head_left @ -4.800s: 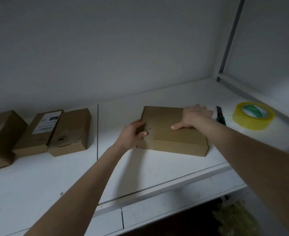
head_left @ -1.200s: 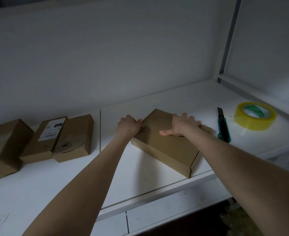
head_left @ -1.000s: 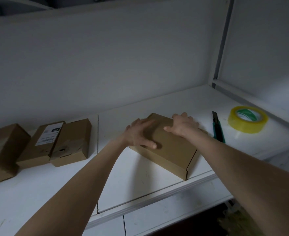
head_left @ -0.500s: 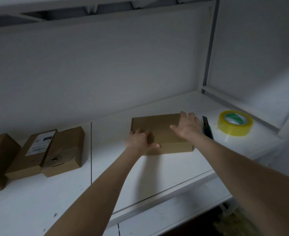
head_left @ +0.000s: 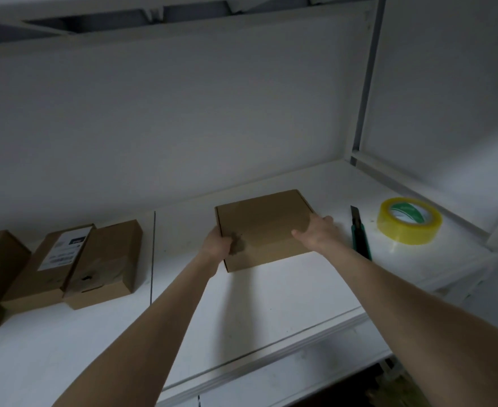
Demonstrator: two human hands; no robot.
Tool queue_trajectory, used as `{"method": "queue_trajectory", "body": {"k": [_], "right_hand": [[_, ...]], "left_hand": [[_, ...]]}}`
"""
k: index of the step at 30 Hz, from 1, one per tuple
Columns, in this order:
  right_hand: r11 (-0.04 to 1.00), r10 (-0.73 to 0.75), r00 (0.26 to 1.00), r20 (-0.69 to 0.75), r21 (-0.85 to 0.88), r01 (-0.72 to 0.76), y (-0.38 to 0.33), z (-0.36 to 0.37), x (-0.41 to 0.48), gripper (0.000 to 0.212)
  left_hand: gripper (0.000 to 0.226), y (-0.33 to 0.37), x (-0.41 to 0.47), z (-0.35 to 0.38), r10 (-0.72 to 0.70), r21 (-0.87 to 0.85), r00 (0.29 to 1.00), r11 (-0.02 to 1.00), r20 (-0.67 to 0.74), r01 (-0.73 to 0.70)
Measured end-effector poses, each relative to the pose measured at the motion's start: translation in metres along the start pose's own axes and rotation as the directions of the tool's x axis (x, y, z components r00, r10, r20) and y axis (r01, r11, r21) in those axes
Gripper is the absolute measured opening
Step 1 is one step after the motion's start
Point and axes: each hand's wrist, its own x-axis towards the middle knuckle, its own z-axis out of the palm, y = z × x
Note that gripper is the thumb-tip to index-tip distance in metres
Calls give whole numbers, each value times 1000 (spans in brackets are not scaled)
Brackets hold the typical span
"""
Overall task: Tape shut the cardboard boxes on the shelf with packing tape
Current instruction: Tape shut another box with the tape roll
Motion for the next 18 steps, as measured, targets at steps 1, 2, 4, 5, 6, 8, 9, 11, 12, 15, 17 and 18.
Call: {"method": "queue_trajectory", "body": {"k": [1, 2, 4, 5, 6, 8, 9, 11, 12, 15, 17, 18], "right_hand": [[1000, -2, 1000, -6, 3, 2, -1, 1, 1, 69], [1000, -6, 1000, -14, 10, 6, -1, 2, 2, 67], [1000, -18, 1000, -22, 10, 18, -4, 5, 3, 64], [1000, -24, 1000, -19, 4, 24, -6, 6, 3, 63], [1000, -31, 999, -12, 3, 31, -8, 7, 4, 63], [998, -58, 998, 18, 26, 58, -10, 9, 6, 65], [996, -79, 996, 41, 44, 77, -9, 9, 8, 66], [991, -114, 991, 73, 78, 108, -4, 5, 12, 67], [990, -119, 991, 58, 78, 114, 1, 1, 14, 64], [998, -67, 992, -105, -16, 66, 21, -16, 16, 50], [997, 12, 987, -159, -76, -24, 38, -24, 17, 49], [992, 52, 985, -163, -103, -70, 47, -27, 17, 53]], "left_hand": [[34, -4, 5, 0, -5, -20, 1000, 1000, 18, 6], [40, -7, 8, 1, -4, -31, 1000, 999, 17, 4], [45, -7, 14, -1, 0, -40, 1000, 999, 8, 0], [45, -8, 18, -2, 8, -40, 1000, 999, -8, -8], [47, -9, 21, -4, 15, -33, 1000, 999, -21, -16], [53, -13, 27, -7, 23, -23, 999, 999, -35, -24], [54, -15, 32, -7, 26, 1, 999, 1000, -41, -26], [48, -13, 38, -5, 45, 181, 998, 983, -51, -35], [46, -9, 37, -2, 67, 333, 995, 942, -76, -38], [49, 14, 23, 16, 240, 588, 961, 801, -140, -115], [49, 28, 16, 36, 388, 648, 920, 715, -58, -261], [47, 32, 16, 46, 419, 666, 908, 672, 19, -324]]}}
